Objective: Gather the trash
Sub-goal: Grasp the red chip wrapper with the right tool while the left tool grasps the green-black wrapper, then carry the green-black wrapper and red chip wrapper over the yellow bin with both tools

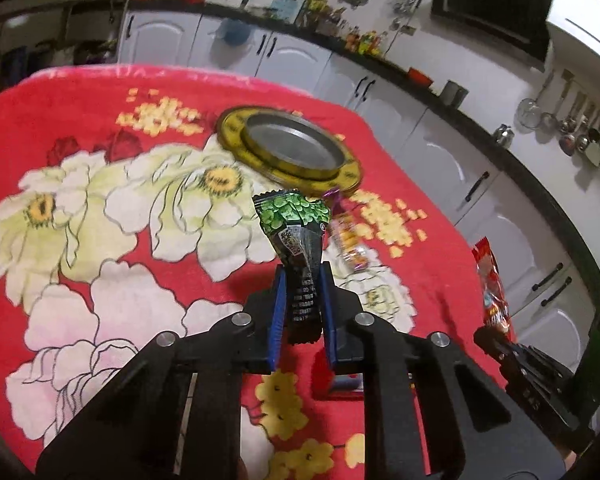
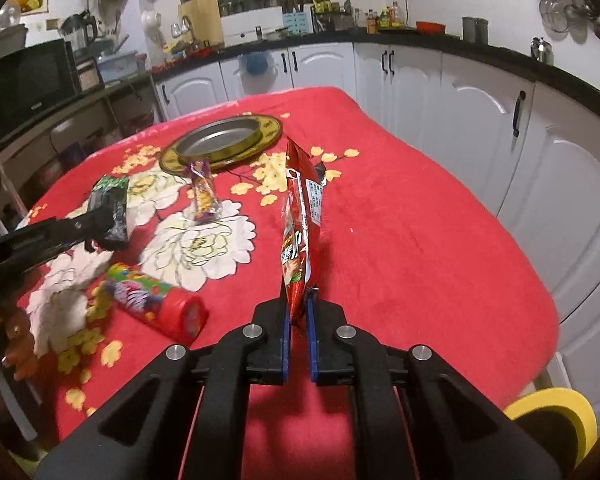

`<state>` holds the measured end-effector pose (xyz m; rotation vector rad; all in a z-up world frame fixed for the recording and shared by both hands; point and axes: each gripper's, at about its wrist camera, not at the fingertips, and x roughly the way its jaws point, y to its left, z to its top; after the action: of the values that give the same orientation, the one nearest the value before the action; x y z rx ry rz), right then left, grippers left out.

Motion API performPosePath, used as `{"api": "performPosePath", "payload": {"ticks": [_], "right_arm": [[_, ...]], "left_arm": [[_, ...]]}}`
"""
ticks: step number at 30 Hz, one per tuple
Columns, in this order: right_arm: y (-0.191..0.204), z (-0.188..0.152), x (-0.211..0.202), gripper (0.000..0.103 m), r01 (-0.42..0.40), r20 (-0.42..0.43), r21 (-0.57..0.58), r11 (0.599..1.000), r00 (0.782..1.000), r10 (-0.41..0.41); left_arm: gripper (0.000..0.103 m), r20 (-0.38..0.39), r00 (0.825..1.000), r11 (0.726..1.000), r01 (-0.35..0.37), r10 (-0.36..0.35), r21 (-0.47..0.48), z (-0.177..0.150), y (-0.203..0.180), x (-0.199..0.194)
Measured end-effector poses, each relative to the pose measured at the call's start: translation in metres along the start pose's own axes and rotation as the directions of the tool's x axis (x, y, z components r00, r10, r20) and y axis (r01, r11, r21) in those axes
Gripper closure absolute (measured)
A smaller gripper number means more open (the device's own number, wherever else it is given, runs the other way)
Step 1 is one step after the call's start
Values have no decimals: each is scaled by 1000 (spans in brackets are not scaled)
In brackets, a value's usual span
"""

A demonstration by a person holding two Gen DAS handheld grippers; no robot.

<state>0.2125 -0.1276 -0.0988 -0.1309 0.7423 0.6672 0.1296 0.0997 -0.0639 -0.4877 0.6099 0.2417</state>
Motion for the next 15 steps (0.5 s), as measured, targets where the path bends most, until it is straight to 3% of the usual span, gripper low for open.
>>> {"api": "performPosePath", "payload": {"ticks": [15], "right_arm": [[-12, -17, -76, 96, 41, 101, 25, 999, 994, -43]], "left_arm": [[92, 55, 989, 983, 130, -139, 132, 1, -57, -40]]}}
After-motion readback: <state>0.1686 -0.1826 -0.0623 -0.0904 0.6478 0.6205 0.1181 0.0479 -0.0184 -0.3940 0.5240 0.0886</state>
